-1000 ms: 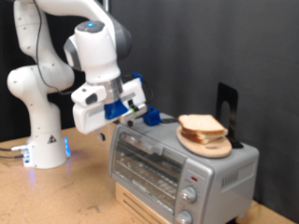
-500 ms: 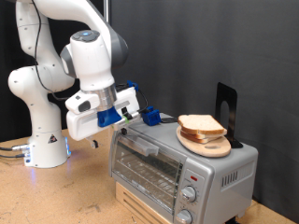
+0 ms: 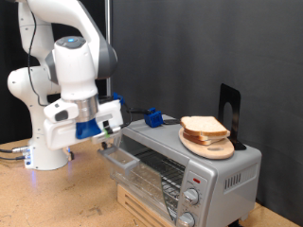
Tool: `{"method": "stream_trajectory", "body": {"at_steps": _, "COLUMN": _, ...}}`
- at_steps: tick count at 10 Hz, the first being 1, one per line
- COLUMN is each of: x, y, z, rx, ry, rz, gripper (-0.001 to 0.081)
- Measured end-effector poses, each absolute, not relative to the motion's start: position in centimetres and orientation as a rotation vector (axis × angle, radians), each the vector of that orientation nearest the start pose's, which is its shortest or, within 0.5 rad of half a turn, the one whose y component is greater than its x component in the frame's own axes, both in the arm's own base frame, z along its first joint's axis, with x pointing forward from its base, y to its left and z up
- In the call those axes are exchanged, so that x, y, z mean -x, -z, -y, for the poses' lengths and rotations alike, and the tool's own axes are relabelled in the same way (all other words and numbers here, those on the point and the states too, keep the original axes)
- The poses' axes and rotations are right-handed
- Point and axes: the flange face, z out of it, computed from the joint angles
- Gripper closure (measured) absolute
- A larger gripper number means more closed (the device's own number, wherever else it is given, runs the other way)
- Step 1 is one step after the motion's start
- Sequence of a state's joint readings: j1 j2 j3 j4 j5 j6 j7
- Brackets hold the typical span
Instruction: Make a piece of toast with the oven
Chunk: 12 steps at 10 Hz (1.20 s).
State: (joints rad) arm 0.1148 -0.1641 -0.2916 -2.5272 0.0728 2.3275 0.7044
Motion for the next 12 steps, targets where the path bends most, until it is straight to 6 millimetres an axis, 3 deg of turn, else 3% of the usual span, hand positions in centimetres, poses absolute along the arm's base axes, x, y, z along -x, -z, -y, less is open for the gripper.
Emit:
{"method": "stream_trajectory", "body": {"at_steps": 7, "x": -44.2, "y": -25.1, "z": 13.3, "rx": 2.729, "ry": -0.213, "rz": -1.670, "gripper": -0.0002}}
{"method": "stream_trajectory", "body": {"at_steps": 12, "x": -45.4, "y": -19.6, "z": 14.7, "rx": 2.764, "ry": -0.263, "rz": -1.736, "gripper": -0.0002}}
